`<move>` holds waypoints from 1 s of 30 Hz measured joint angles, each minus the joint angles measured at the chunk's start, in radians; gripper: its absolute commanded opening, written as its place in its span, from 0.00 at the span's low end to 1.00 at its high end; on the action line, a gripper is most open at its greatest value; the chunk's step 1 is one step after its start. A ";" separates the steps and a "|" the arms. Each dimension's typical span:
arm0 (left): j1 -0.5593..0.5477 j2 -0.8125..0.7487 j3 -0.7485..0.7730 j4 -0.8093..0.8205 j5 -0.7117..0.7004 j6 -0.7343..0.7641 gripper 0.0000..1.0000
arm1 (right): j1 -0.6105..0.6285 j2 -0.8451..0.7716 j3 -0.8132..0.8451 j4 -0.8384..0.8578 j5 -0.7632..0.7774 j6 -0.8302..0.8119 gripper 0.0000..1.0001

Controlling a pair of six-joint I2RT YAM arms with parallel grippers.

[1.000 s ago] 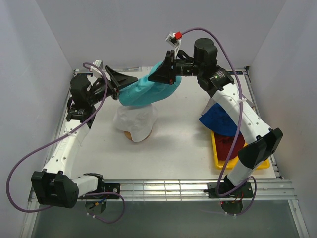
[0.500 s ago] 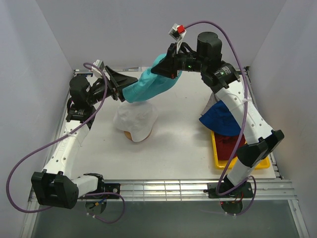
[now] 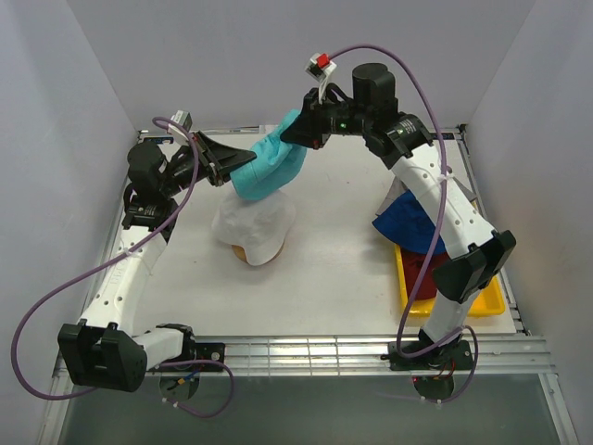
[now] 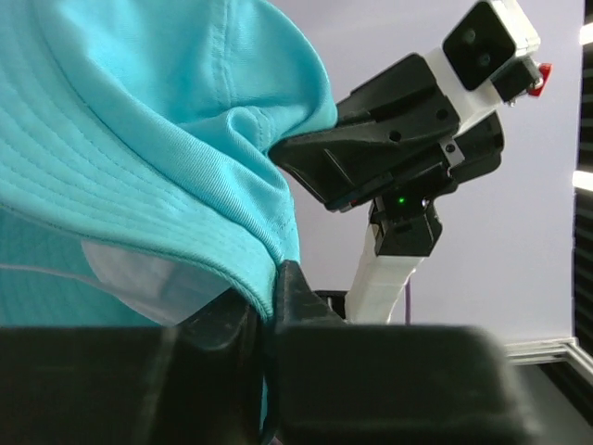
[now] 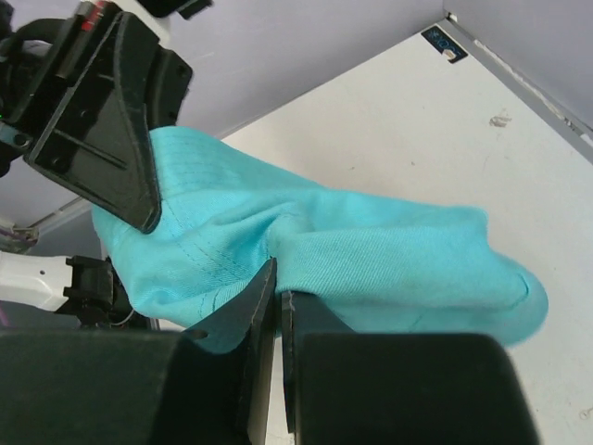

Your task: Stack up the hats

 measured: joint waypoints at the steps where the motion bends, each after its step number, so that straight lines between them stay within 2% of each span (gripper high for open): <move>1: 0.000 0.000 0.000 -0.003 -0.002 -0.002 0.01 | 0.000 0.009 0.000 -0.002 0.006 0.001 0.08; 3: 0.000 0.000 0.000 -0.006 -0.009 0.002 0.00 | 0.000 0.021 0.000 -0.016 0.022 0.006 0.09; 7: 0.000 0.002 0.005 -0.013 -0.033 -0.003 0.00 | 0.000 0.023 -0.001 -0.032 0.067 0.032 0.18; 9: 0.000 0.018 0.039 -0.036 -0.052 0.001 0.00 | 0.002 0.023 0.000 -0.033 0.096 0.052 0.18; 11: 0.000 0.033 0.076 -0.042 -0.078 0.008 0.00 | 0.004 0.031 0.014 -0.051 0.126 0.078 0.24; 12: 0.000 0.037 0.092 -0.046 -0.090 0.012 0.00 | 0.004 0.040 0.029 -0.056 0.140 0.092 0.29; 13: 0.000 0.041 0.105 -0.046 -0.103 0.015 0.00 | 0.005 0.050 0.047 -0.058 0.154 0.106 0.42; 15: 0.000 0.043 0.119 -0.041 -0.127 0.016 0.00 | 0.005 0.067 0.078 -0.064 0.187 0.133 0.55; 16: 0.000 0.044 0.120 -0.035 -0.140 0.015 0.00 | 0.005 0.071 0.085 -0.069 0.205 0.142 0.64; 19: 0.000 0.051 0.120 -0.012 -0.167 -0.003 0.00 | 0.004 0.072 0.087 -0.084 0.252 0.172 0.81; 21: 0.000 0.064 0.122 0.018 -0.181 -0.019 0.00 | -0.002 0.072 0.086 -0.094 0.277 0.191 0.87; 22: 0.000 0.074 0.125 0.027 -0.187 -0.028 0.00 | -0.008 0.071 0.082 -0.094 0.288 0.199 0.89; 30: -0.001 0.161 0.173 0.133 -0.200 -0.077 0.00 | -0.079 0.012 -0.028 -0.097 0.316 0.283 0.90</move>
